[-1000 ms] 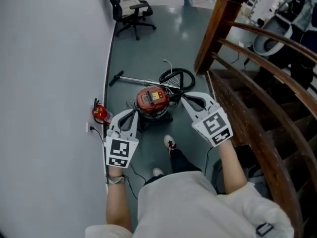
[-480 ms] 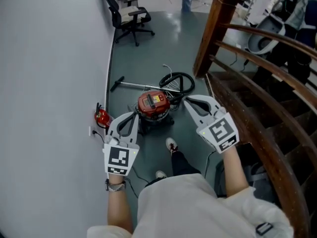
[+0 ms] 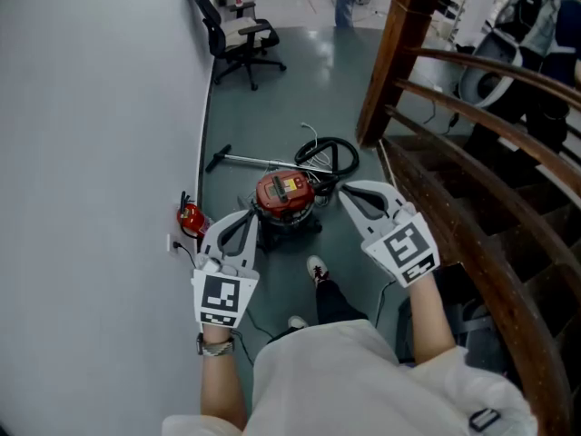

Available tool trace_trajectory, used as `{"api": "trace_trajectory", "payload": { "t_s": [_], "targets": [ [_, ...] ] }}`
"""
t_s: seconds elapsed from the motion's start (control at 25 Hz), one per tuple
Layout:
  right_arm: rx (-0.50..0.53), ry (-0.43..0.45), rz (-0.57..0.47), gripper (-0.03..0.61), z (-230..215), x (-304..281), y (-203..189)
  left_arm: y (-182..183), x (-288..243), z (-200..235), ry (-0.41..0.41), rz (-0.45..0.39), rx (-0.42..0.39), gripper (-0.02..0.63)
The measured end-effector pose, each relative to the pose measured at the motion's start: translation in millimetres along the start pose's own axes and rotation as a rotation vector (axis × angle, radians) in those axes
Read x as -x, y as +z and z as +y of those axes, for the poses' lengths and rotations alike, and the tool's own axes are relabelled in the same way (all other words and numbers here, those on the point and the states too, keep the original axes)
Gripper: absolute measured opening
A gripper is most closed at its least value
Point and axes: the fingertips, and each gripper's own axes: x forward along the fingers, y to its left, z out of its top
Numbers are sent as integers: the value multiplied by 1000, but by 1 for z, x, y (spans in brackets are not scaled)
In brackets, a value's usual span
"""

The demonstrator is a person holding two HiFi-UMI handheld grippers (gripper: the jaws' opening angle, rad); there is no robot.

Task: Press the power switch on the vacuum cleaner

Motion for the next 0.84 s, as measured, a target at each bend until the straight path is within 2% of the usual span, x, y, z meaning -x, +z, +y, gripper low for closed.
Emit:
{"api": "trace_trajectory", "payload": {
  "t_s": [0.84],
  "targets": [
    [14, 12, -3, 32, -1, 4, 1, 5, 0, -10, -11, -8, -10, -3]
  ]
}}
